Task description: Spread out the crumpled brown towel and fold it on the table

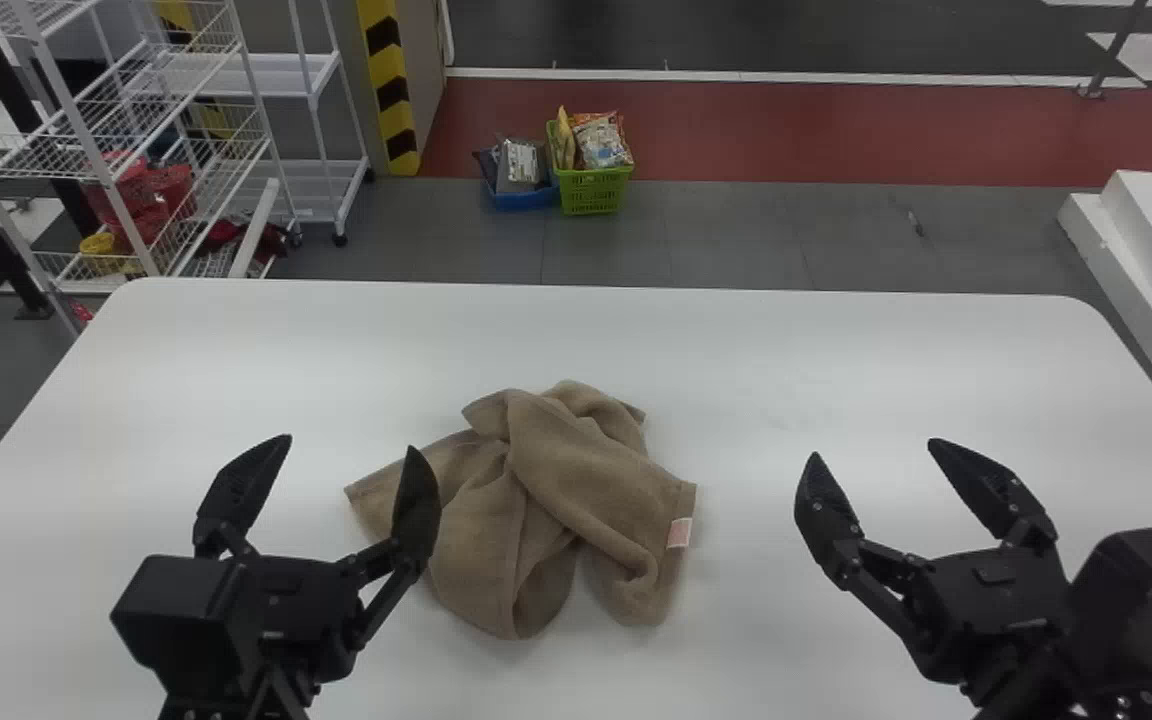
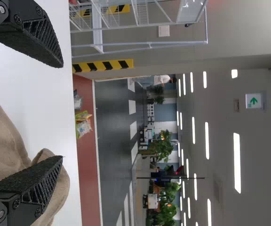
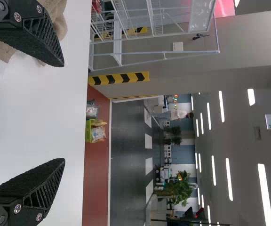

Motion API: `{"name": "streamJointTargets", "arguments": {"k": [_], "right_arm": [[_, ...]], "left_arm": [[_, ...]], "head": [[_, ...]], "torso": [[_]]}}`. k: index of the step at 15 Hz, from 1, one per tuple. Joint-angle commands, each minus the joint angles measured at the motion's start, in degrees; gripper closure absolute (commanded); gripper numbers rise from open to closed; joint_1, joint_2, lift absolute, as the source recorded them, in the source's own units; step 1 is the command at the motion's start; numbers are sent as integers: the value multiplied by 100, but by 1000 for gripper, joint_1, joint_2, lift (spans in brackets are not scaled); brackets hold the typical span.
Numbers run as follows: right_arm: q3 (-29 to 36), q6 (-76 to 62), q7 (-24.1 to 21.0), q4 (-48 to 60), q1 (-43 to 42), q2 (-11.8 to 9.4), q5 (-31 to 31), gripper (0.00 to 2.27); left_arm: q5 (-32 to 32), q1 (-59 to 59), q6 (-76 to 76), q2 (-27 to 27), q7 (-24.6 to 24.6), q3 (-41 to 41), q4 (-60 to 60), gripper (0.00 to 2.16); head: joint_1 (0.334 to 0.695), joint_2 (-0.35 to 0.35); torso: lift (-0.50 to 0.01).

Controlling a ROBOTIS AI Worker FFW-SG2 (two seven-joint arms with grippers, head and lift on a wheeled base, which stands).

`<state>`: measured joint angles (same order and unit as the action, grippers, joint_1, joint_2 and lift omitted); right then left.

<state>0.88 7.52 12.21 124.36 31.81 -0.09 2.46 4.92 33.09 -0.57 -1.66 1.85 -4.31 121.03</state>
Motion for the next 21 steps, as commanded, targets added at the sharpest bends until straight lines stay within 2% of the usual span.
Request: {"name": "streamJointTargets", "arguments": {"k": [1, 10, 13, 20, 21], "right_arm": [[0, 0, 0, 1, -8, 14, 0, 93], [62, 18, 80, -70, -61, 14, 0, 90], [325, 70, 211, -421, -211, 14, -26, 90], [976, -141, 528, -1116, -254, 14, 26, 97], [1081, -246, 712, -1177, -254, 14, 26, 130]], "left_arm": [[0, -13, 1, -1, 0, 0, 0, 134], [-18, -22, 1, -1, -9, -9, -18, 134], [-9, 31, -70, -10, 0, -35, 0, 134], [18, 128, -34, -19, 61, -176, -123, 157], [70, 137, 1, -27, 97, -220, -141, 178]], "head": [[695, 8], [695, 7], [695, 1], [695, -70], [695, -94]], "torso": [[-127], [-127], [-127], [-127], [-127]]}}
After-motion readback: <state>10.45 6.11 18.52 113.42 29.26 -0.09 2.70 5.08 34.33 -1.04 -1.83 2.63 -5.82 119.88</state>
